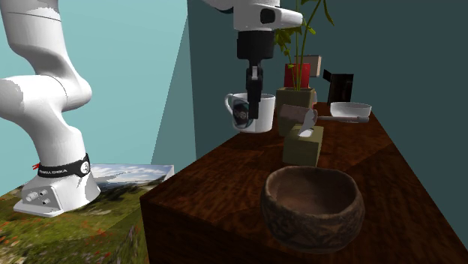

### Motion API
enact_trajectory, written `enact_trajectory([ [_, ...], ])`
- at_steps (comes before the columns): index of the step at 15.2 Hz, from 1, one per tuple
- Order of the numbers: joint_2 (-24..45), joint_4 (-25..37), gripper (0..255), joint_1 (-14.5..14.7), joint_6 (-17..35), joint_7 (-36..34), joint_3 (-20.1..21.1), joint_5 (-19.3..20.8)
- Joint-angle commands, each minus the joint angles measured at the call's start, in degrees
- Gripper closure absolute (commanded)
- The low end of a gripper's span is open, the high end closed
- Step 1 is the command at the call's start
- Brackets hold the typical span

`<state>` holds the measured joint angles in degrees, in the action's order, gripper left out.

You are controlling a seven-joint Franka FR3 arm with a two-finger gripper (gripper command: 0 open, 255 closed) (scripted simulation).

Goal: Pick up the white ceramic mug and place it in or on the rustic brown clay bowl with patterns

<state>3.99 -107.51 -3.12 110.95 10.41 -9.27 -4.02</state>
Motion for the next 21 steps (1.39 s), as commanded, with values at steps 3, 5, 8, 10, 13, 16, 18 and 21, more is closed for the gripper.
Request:
enact_trajectory([
  [3, -0.5, 2.5, 255, 0.0, -3.0, -0.2, 0.0, 0.2],
  [5, -0.7, 3.8, 255, 0.0, -4.5, -0.3, 0.0, 0.2],
  [8, 0.6, 6.6, 255, -0.7, -6.1, 0.9, -0.6, 0.0],
  [10, 3.4, 10.4, 255, -2.0, -7.3, 3.3, -1.6, -0.6],
  [13, 8.0, 16.9, 255, -4.3, -9.5, 6.8, -3.0, -1.7],
  [16, 13.3, 24.6, 255, -6.9, -12.3, 10.1, -4.1, -3.0],
  [18, 17.3, 30.6, 255, -8.8, -14.5, 12.1, -4.6, -4.0],
  [21, 24.3, 41.6, 255, -12.3, -18.8, 14.8, -5.1, -5.6],
])
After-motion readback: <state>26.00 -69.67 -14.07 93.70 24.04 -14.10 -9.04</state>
